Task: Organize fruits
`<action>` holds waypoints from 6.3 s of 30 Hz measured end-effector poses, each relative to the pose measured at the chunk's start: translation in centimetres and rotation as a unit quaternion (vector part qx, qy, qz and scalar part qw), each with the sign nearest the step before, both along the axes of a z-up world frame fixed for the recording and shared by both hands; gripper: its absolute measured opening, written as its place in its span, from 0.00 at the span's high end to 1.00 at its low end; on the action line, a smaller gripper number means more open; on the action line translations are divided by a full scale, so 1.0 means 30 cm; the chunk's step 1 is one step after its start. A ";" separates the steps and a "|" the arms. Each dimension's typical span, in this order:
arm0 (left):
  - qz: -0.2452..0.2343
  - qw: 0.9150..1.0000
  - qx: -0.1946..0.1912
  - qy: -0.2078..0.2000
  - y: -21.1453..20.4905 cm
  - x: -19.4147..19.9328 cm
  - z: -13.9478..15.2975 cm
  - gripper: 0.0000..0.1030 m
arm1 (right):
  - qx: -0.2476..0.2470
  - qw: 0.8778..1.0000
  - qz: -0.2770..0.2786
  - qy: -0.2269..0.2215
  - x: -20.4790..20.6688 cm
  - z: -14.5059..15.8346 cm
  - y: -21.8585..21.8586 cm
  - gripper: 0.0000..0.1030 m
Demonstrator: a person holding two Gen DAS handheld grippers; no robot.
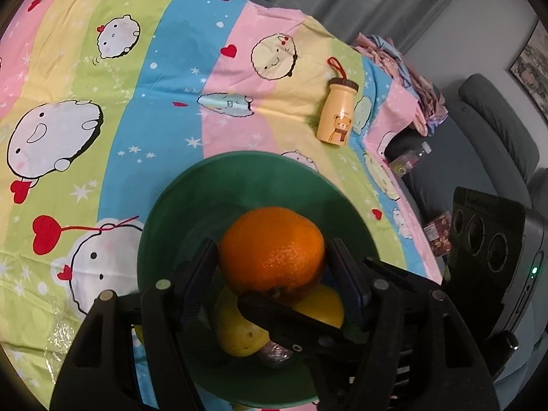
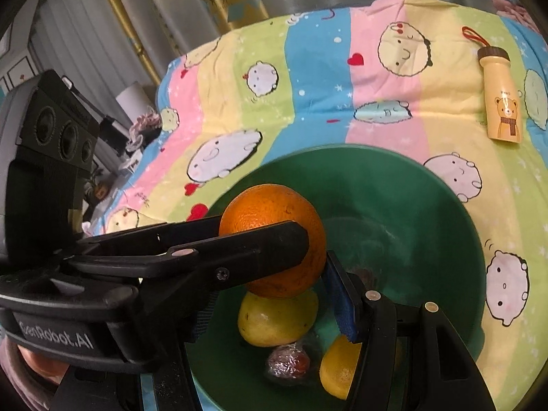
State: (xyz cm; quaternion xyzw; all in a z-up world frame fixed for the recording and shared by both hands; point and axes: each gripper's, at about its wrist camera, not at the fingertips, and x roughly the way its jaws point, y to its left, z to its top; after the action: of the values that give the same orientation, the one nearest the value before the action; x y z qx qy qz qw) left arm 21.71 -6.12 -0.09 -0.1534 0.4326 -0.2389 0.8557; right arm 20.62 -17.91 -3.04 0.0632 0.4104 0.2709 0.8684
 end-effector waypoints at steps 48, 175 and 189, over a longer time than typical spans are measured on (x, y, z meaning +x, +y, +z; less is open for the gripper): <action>0.220 0.974 0.048 -0.013 0.571 -0.493 -0.081 0.01 | 0.088 0.994 -0.031 -0.054 -0.428 0.025 -0.032 0.31; 0.147 0.987 0.024 -0.061 0.591 -0.568 -0.048 0.69 | 0.052 0.996 0.035 -0.066 -0.469 0.053 0.302 0.70; 0.116 0.988 0.064 -0.073 0.454 -0.552 -0.042 0.69 | 0.067 0.992 -0.002 -0.107 -0.476 0.116 0.103 0.70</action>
State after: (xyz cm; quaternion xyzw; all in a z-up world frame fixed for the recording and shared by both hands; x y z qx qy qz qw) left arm 5.15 7.49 -1.36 -0.1301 0.3620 -0.1205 0.9151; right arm 6.34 -14.81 0.46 0.0925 0.2962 0.3011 0.9017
